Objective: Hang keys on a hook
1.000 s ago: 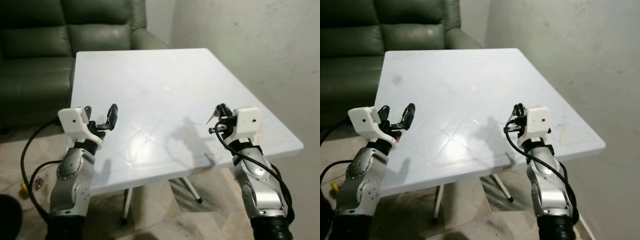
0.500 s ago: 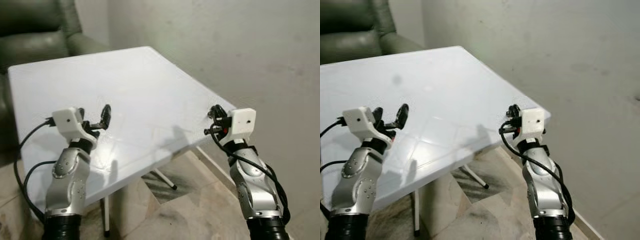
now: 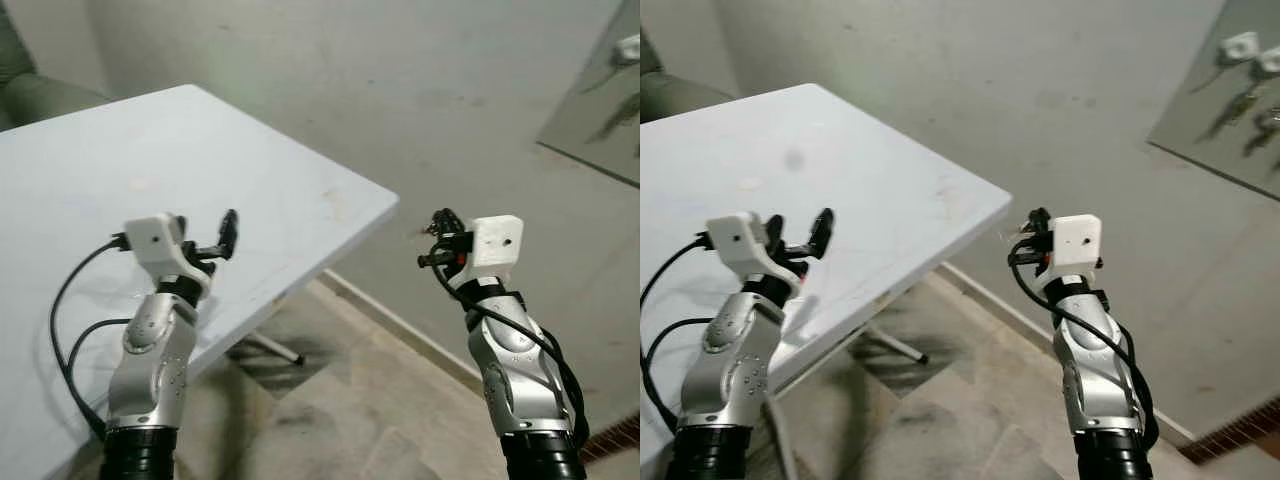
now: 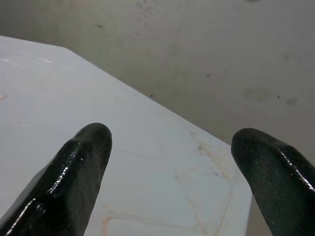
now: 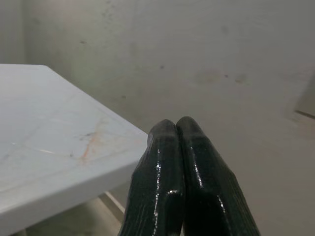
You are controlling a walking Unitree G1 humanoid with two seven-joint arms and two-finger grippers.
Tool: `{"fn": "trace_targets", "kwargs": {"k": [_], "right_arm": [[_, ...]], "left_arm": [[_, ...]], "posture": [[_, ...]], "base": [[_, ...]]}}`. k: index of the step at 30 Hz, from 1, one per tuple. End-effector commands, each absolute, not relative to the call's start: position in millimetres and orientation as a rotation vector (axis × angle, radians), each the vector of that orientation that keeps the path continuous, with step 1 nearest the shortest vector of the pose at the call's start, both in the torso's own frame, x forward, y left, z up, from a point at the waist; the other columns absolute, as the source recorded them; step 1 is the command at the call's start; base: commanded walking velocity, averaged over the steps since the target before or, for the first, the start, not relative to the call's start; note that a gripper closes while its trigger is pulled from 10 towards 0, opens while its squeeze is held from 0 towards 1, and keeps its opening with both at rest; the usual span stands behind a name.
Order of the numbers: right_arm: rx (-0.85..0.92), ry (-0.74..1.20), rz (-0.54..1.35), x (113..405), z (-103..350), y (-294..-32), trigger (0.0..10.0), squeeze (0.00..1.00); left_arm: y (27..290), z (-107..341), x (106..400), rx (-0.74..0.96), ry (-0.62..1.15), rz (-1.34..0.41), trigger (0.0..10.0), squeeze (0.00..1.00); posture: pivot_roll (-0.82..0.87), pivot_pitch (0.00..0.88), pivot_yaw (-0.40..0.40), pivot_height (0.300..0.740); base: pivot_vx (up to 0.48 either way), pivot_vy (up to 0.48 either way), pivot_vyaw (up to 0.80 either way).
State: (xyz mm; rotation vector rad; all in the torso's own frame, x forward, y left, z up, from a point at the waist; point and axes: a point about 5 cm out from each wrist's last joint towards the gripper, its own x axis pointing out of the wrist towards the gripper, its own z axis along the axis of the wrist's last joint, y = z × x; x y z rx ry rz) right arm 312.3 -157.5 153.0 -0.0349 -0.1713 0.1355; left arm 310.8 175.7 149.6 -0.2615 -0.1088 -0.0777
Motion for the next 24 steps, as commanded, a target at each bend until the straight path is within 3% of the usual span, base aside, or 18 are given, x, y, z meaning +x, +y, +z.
{"fn": "trace_targets", "kwargs": {"k": [1,24], "right_arm": [[-0.038,-0.186,0.130,313.5,157.8,-159.1,10.0,0.00],[-0.046,-0.181,0.114,313.8,159.4,-161.0,10.0,0.00]], "left_arm": [[174.6,156.2,311.8,-0.244,-0.126,-0.079,10.0,0.00],[169.8,157.1,314.3,-0.281,-0.099,-0.072,10.0,0.00]], "posture": [[0.03,0.000,-0.064,0.732],[0.03,0.000,-0.064,0.732]], "base": [[0.000,0.000,-0.73],[0.000,0.000,-0.72]]}}
